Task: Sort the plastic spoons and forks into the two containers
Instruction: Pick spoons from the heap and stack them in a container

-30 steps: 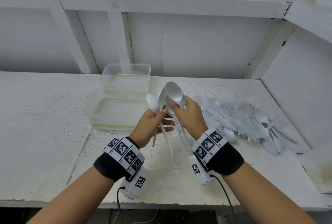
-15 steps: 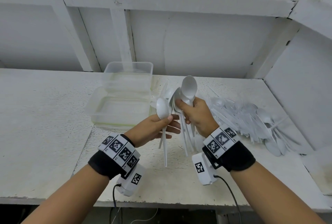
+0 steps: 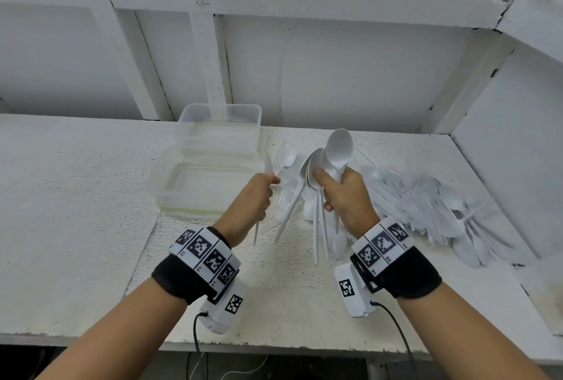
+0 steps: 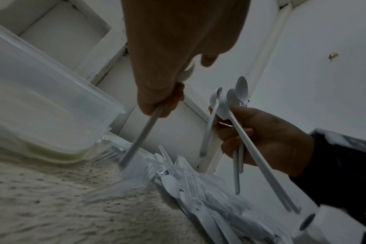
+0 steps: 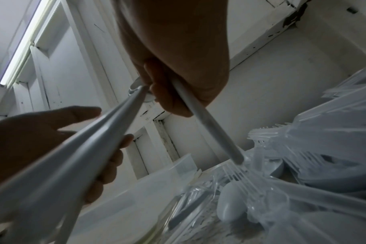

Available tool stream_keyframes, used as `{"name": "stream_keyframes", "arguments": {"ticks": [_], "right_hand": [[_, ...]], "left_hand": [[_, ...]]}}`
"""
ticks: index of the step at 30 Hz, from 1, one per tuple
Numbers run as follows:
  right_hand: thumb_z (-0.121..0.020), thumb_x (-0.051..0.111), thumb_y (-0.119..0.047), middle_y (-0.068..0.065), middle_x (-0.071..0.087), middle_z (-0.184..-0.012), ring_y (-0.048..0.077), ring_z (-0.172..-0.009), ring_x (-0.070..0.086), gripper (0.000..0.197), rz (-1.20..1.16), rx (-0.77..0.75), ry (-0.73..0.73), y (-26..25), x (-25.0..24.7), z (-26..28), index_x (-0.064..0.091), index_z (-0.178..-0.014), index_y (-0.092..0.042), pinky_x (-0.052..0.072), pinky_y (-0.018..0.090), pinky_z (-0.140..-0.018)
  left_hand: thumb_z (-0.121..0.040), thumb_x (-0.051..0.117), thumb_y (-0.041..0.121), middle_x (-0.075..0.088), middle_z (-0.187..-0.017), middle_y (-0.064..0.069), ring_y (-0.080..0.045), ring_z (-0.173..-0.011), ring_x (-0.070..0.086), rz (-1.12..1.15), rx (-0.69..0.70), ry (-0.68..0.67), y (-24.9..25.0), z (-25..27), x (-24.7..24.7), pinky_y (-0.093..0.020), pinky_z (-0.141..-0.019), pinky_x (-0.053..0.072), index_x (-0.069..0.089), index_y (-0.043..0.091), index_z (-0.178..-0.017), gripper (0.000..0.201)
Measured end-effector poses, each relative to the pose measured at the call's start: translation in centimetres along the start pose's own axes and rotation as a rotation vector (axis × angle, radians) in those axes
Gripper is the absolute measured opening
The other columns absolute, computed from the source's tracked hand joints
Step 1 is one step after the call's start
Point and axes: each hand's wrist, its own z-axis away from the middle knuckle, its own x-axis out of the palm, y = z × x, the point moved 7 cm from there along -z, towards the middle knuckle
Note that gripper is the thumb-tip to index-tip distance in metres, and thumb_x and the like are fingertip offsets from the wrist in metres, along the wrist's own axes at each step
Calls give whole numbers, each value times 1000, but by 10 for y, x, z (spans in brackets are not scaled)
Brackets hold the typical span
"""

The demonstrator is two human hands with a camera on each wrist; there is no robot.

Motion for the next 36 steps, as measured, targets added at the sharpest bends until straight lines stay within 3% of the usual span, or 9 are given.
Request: {"name": "stream_keyframes", "arguments": {"ticks": [7, 10, 11, 12, 14, 17, 25, 30, 36], "right_hand": [[-92, 57, -17, -10, 39, -42, 6, -38, 32, 18, -12, 11, -80, 0, 16, 11, 55, -74, -17, 28, 22, -40], [-92, 57, -17, -7, 39, -45, 6, -39, 31, 19, -30, 21, -59, 0, 13, 11, 54, -72, -17, 28, 21, -39], [-92, 57, -16, -4, 38, -48, 6, -40, 31, 20, -39, 28, -54, 0, 12, 12, 54, -72, -16, 28, 21, -39], [-91, 57, -15, -2, 36, -51, 7, -41, 30, 20, -44, 32, -52, 0, 10, 11, 53, -72, -15, 28, 20, -39], [-91, 58, -15, -3, 36, -51, 7, -42, 30, 19, -50, 35, -58, 1, 10, 12, 53, -73, -15, 28, 20, -40], [-91, 58, -17, -10, 39, -45, 4, -38, 33, 18, -26, 22, -68, 2, 13, 13, 55, -73, -18, 29, 21, -40], [-90, 60, -20, -22, 55, -49, -4, -50, 52, 16, 118, -78, -86, -1, 22, 14, 57, -75, -25, 38, 11, -49], [-87, 63, -25, 3, 67, -87, 18, -87, 64, 14, 167, -114, -11, -7, 22, 16, 63, -93, -12, 51, 33, -80], [-84, 67, -32, 10, 63, -87, 25, -85, 63, 20, 189, -161, -3, -6, 30, 19, 59, -91, -15, 54, 44, -78]], "left_hand": [[-97, 41, 40, 42, -76, 5, -8, -63, 39, -127, 74, 66, 6, 2, 7, -23, -58, 34, 50, 16, -94, 26], [-92, 28, 60, 39, -96, 13, -3, -83, 36, -140, 3, -12, 6, 8, 12, -33, -90, 41, 50, 13, -124, 61], [-93, 20, 60, 15, -123, 8, -12, -113, 10, -83, -46, -26, 5, 9, 12, -40, -103, 35, 46, 15, -133, 66], [-96, 16, 56, 38, -135, 4, -22, -124, 40, -22, -84, -32, 5, 11, 12, -44, -108, 29, 43, 16, -138, 64], [-101, 21, 41, 29, -134, 1, -24, -111, 50, 1, -78, -5, 3, 11, 9, -42, -97, 39, 53, 17, -125, 46], [-99, 40, 24, 48, -82, -2, -13, -72, 50, 33, -41, 47, 0, 6, 5, -28, -66, 45, 51, 16, -89, 16], [-99, 40, 14, 67, -105, -19, -36, -93, 67, 224, -46, -40, 1, 8, 18, -46, -86, 55, 56, 12, -116, 24], [-101, 31, 33, 68, -94, -12, -27, -85, 67, 366, -68, -154, 5, 13, 27, -45, -86, 54, 59, 11, -112, 37], [-102, 23, 39, 66, -111, -12, -26, -94, 66, 374, -71, -200, 3, 15, 33, -42, -84, 54, 56, 14, -118, 44]]}}
